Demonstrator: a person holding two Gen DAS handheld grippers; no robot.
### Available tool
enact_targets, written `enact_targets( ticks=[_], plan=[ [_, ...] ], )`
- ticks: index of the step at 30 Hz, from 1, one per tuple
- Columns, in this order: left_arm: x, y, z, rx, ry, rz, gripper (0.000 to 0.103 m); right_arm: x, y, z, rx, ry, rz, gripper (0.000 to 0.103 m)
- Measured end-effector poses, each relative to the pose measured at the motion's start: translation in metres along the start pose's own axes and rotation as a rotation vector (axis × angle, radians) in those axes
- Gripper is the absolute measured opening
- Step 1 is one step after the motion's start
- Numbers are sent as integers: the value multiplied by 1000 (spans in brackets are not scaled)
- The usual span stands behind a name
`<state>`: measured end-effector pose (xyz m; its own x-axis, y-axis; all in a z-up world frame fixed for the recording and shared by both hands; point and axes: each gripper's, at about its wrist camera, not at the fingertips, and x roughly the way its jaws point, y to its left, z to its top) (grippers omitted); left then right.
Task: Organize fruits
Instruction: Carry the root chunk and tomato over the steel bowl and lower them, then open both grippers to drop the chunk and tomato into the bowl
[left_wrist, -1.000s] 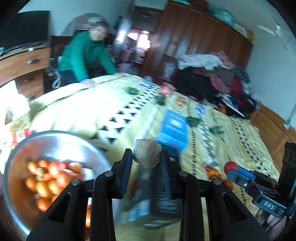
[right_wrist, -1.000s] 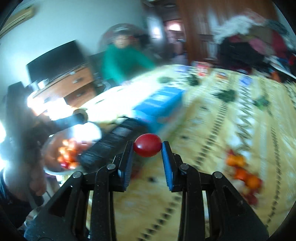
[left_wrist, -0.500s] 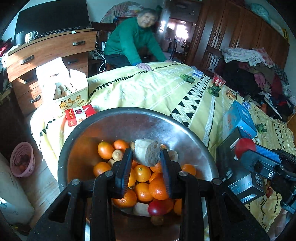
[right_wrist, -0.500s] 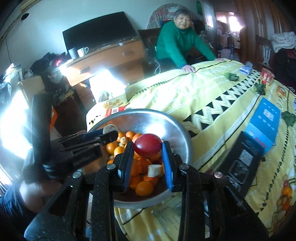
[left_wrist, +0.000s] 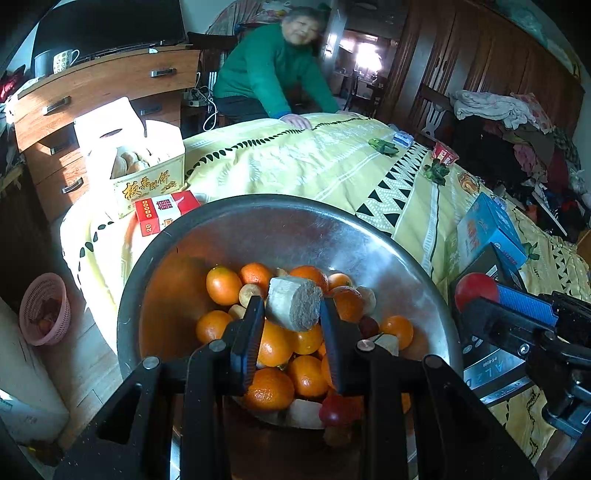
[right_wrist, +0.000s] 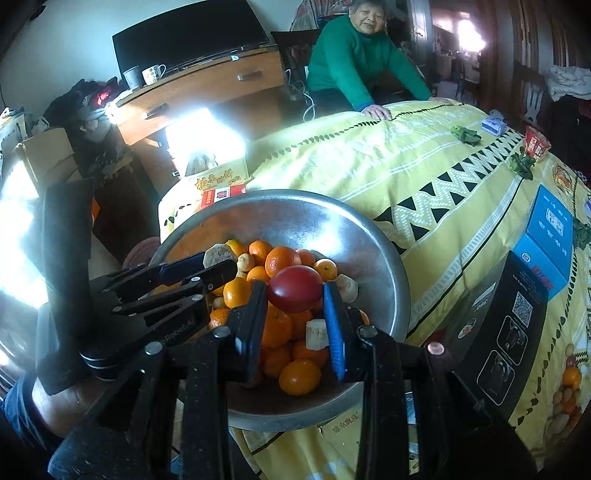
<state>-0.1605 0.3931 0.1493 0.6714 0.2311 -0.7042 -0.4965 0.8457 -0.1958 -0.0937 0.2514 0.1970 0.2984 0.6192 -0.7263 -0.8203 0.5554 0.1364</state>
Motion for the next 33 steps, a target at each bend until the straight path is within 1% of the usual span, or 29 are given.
enact_targets(
  ticks=[6,13,28,33],
  plan=[
    [-1,3,-1,-9,0,-8,31,6,8,2,-13,11,-11,31],
    [0,4,-2,-13,4,-11,31,11,6,1,-4,22,-21,31],
    [9,4,-7,-14,24,-16,31,25,8,-2,2,55,-9,31],
    [10,9,-8,-28,27,-10,32,28,7,-3,14,60,1,32]
  ],
)
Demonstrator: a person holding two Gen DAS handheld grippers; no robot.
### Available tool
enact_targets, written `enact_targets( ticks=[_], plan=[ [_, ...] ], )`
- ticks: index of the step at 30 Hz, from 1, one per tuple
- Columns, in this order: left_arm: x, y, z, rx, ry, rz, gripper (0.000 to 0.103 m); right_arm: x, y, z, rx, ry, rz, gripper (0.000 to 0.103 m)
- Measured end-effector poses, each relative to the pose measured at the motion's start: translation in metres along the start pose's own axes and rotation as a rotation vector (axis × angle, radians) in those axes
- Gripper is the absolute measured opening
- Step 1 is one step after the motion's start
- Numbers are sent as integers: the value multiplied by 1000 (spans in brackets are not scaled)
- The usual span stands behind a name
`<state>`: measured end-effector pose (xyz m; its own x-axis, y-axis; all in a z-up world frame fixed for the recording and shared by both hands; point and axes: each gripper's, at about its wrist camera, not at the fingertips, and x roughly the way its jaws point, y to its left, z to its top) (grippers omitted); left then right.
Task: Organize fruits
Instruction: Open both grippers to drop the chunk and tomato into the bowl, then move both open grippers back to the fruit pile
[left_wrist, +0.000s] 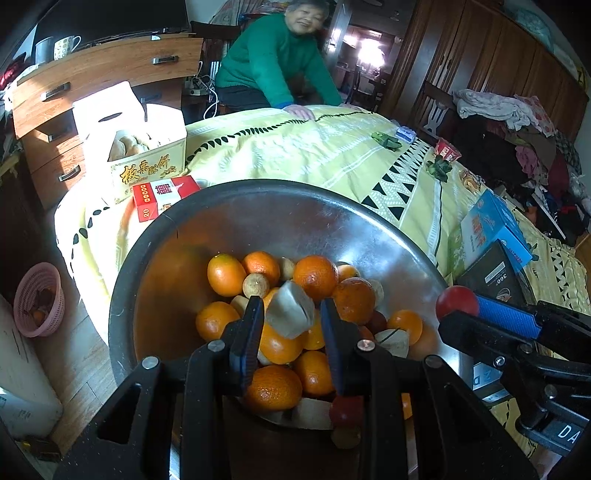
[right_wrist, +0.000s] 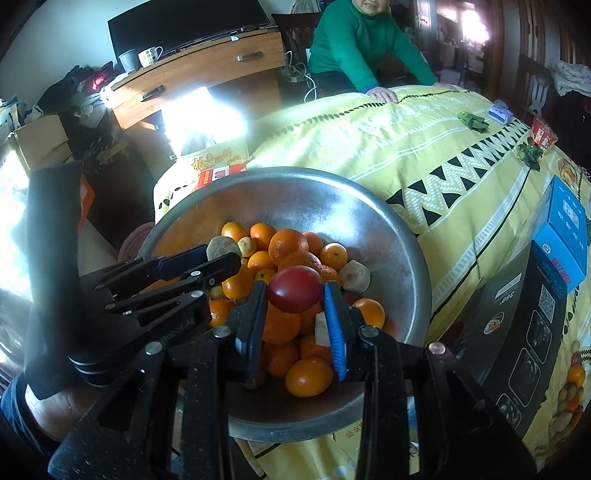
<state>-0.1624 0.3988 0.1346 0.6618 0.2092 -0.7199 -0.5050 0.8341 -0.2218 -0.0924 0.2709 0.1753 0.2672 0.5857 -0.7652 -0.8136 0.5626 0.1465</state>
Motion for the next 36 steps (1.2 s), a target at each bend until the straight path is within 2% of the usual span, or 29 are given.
enact_targets(
  ticks=[5,7,9,13,16,18,22,24,31,36],
  plan=[
    [0,2,-1,-5,0,7,41,0,-1,-1,4,1,4,32],
    [-2,4,-1,-18,-5,17,53,-1,0,-1,3,-4,4,32],
    [-5,6,-1,-29,-14,28,57,-6,1,0,3,-14,5,33],
    [-11,3,-1,-31,-22,27,58,-19,2,-2,0,-42,-4,45],
    [-18,-3,-1,-15,-31,20,58,-38,2,-7,-3,-74,-6,46],
    [-25,-8,-2,-3,-48,8,58,-61,2,-18,-11,-128,-7,48],
    [-45,-17,-2,10,-89,-20,59,-104,-4,-57,-11,-205,-54,70],
    [-53,-24,-2,11,-105,-37,61,-121,-13,-82,2,-211,-99,74],
    [-74,-71,-7,74,-134,-122,64,-157,-64,-154,166,-159,-210,74],
    [-85,-123,-15,174,-134,-196,65,-169,-102,-204,319,-109,-274,74]
  ],
)
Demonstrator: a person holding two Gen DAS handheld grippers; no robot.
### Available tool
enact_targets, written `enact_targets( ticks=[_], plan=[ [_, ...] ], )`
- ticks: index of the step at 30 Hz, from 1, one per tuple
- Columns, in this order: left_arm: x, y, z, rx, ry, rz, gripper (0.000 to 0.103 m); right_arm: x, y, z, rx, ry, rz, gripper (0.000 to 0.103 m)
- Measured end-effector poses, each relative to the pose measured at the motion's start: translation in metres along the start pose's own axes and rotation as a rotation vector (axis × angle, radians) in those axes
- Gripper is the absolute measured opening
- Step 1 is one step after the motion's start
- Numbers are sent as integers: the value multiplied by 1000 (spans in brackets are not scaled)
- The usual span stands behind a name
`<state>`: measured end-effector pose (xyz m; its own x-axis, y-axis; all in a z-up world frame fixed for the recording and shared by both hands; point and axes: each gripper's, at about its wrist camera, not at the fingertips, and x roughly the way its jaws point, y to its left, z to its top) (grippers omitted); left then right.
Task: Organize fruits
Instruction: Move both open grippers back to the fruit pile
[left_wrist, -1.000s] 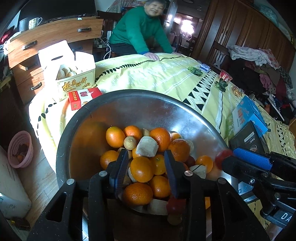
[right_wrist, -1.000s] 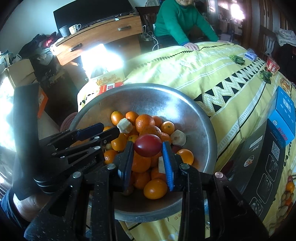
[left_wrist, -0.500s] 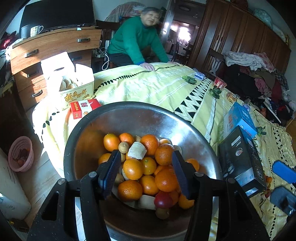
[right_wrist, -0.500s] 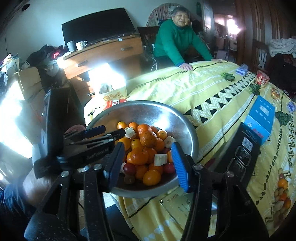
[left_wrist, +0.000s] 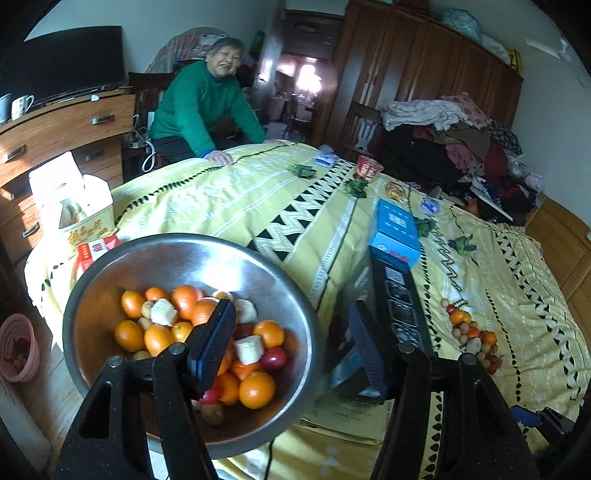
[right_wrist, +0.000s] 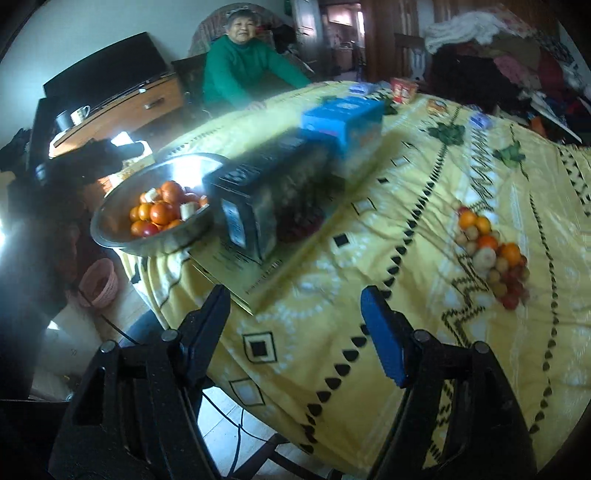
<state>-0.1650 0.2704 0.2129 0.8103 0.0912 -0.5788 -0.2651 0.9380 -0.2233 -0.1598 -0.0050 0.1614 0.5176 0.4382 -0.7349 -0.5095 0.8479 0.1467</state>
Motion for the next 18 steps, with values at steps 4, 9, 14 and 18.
enact_targets(
  ticks=[4,9,14,18],
  plan=[
    [2,-59,-9,111,22,-103,69,-3,-27,-21,70,24,-20,74],
    [23,-150,-41,274,137,-267,69,-10,-64,-42,163,18,-41,74],
    [50,-218,-77,368,259,-361,69,-18,-107,-57,239,-8,-64,74],
    [76,-246,-91,386,326,-375,69,-15,-159,-62,310,-24,-93,62]
  ],
)
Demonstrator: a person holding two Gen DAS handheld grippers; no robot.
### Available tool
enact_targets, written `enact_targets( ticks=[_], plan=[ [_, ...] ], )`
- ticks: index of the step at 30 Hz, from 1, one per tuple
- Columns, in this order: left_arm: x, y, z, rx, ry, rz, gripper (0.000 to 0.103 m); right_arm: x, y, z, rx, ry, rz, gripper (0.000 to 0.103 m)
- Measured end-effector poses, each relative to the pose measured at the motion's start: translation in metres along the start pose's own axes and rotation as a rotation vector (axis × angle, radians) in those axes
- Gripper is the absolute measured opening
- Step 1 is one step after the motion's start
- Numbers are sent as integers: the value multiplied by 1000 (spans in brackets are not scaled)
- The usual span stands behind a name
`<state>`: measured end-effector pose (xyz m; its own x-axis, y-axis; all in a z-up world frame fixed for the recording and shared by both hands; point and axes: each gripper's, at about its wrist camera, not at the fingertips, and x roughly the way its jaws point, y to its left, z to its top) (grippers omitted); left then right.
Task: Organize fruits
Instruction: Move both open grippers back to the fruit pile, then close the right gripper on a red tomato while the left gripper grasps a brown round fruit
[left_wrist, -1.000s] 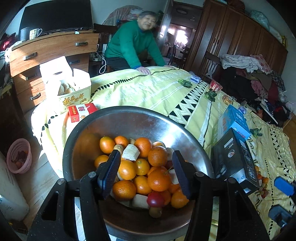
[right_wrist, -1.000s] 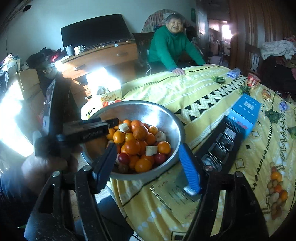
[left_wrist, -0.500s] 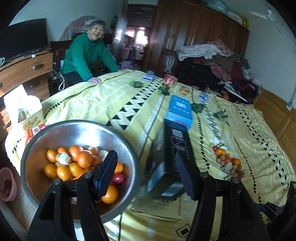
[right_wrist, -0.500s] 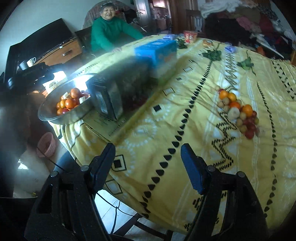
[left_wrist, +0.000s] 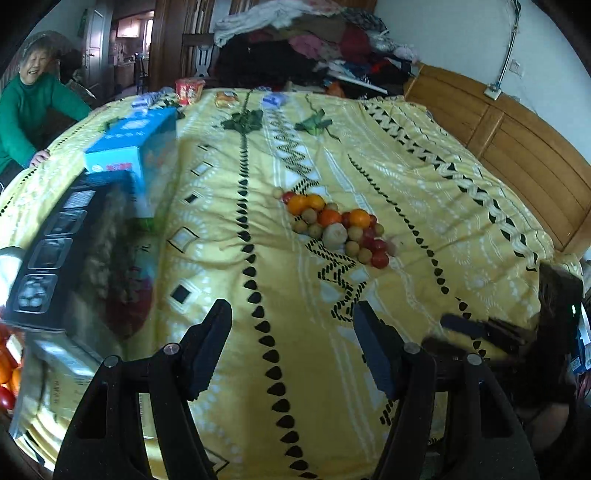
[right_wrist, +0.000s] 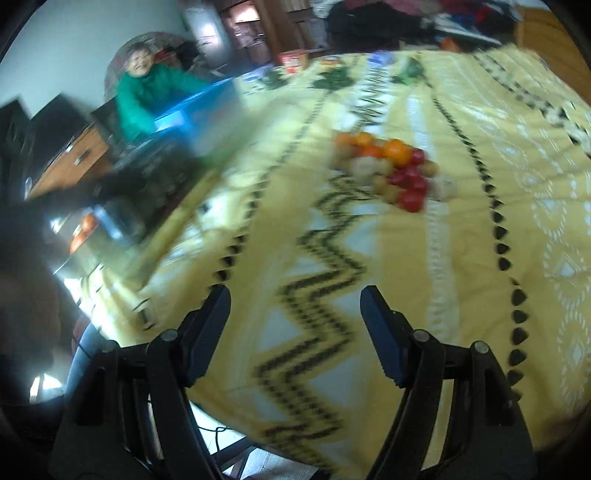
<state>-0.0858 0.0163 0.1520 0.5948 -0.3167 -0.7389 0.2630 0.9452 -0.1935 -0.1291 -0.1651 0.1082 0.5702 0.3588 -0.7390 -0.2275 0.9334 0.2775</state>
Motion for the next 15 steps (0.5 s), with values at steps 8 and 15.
enact_targets(
  ticks=[8,15],
  plan=[
    [54,-7,20,9,56,4,69,65,-81,54,102,3,-61,46],
    [92,2,38,-19,72,21,69,105,-93,69,79,47,-70,46]
  ],
)
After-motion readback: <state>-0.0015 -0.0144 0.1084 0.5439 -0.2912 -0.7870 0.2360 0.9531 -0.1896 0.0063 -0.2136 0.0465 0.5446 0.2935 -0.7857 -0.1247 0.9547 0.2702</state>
